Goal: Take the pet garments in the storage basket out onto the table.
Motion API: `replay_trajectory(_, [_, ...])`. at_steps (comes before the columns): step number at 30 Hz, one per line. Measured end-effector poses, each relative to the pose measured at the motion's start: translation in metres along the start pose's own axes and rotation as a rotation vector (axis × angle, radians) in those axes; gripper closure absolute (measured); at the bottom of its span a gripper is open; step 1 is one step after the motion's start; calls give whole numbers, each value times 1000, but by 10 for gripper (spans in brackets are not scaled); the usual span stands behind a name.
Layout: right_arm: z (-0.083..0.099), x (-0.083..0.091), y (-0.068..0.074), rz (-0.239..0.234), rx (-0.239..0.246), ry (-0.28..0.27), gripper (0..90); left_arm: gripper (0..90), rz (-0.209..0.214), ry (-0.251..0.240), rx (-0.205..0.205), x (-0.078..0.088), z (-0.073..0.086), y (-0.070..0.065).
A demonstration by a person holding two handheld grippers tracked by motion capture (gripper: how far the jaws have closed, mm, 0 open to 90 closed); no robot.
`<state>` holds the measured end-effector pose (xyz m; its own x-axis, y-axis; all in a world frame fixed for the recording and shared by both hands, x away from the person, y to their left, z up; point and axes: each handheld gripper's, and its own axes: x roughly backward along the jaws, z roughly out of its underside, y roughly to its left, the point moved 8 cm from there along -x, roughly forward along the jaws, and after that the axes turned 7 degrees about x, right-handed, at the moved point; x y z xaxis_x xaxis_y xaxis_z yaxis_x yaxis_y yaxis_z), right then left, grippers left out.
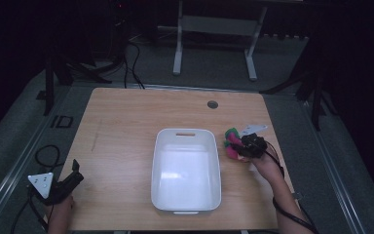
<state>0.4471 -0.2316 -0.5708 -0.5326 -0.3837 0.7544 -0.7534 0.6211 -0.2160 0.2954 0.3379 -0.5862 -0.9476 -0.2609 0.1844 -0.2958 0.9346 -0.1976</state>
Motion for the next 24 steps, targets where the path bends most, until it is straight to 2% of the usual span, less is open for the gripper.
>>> replay_trajectory(6, [15, -24, 11, -37, -1, 60, 655, 19, 1, -1, -1, 0, 0, 0])
replay_trajectory(11, [13, -25, 12, -31, -4, 68, 631, 19, 2, 0, -1, 0, 0, 0])
replay_trajectory(18, [8, -17, 15, -49, -1, 58, 414, 19, 0, 0, -1, 0, 0, 0])
replay_trajectory(22, [3, -2, 14, -67, -40, -13, 286, 19, 0, -1, -2, 0, 0, 0])
replay_trajectory(24, [3, 5, 13, -58, -50, -32, 240, 19, -1, -1, -2, 0, 0, 0])
